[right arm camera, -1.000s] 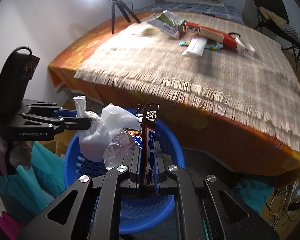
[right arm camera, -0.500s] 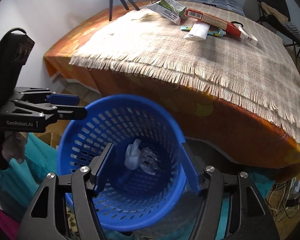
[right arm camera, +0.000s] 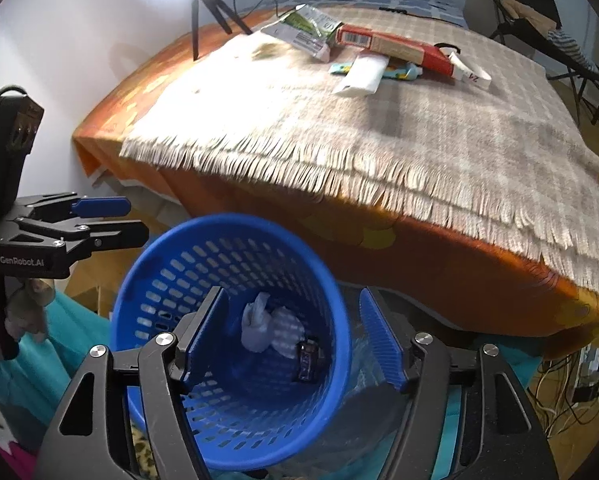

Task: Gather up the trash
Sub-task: 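Move both tools back over the cloth toward the remaining items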

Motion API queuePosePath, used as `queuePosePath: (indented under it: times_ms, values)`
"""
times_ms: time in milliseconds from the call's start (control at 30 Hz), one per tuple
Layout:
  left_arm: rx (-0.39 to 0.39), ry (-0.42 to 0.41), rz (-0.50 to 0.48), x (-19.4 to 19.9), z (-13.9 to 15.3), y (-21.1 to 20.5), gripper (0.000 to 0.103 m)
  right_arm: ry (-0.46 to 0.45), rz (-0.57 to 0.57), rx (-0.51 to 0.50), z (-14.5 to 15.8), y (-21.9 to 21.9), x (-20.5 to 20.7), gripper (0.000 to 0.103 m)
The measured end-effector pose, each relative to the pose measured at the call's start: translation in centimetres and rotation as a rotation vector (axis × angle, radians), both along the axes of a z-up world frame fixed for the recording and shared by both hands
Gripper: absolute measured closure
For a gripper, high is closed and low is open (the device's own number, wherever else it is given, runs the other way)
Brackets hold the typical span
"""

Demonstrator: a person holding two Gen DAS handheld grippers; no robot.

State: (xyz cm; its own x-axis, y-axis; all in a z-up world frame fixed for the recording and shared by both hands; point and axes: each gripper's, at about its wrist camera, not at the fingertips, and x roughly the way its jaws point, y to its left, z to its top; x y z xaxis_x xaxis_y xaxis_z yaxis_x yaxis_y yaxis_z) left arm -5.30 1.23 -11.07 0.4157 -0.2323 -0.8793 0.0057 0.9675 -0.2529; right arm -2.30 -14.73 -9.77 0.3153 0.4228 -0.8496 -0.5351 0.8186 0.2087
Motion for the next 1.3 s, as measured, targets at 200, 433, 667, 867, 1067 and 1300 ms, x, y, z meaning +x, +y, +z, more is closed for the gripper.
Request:
queuePosePath:
  times_ms: [200,433,667,867,1067,1300]
  values:
    - [0.003,-0.022,0.013,1.3,1.3,0.5,0.027,-0.019,-0.033,0.015,1.0,-0.6,1.3,0.033]
    - [0.034,-0.058,0.039,3.8,3.2,1.6,0.027,-0.024,-0.072,0.041,1.8,-1.4,3.4,0.033]
    - [0.071,-0.119,0.096,7.6,5.5,3.8,0.027,-0.034,-0.100,0.084,2.9,-1.5,5.9,0.033]
    - [0.065,-0.142,0.165,11.4,6.3,6.3,0.020,-0.056,-0.117,0.106,3.9,-1.2,8.4,0.033]
    - [0.039,-0.127,0.223,15.0,6.1,8.5,0.019,-0.045,-0.138,0.144,4.2,-0.8,11.2,0.033]
    - [-0.001,-0.136,0.269,18.8,6.4,9.8,0.019,-0.016,-0.161,0.176,3.7,-0.5,14.2,0.033]
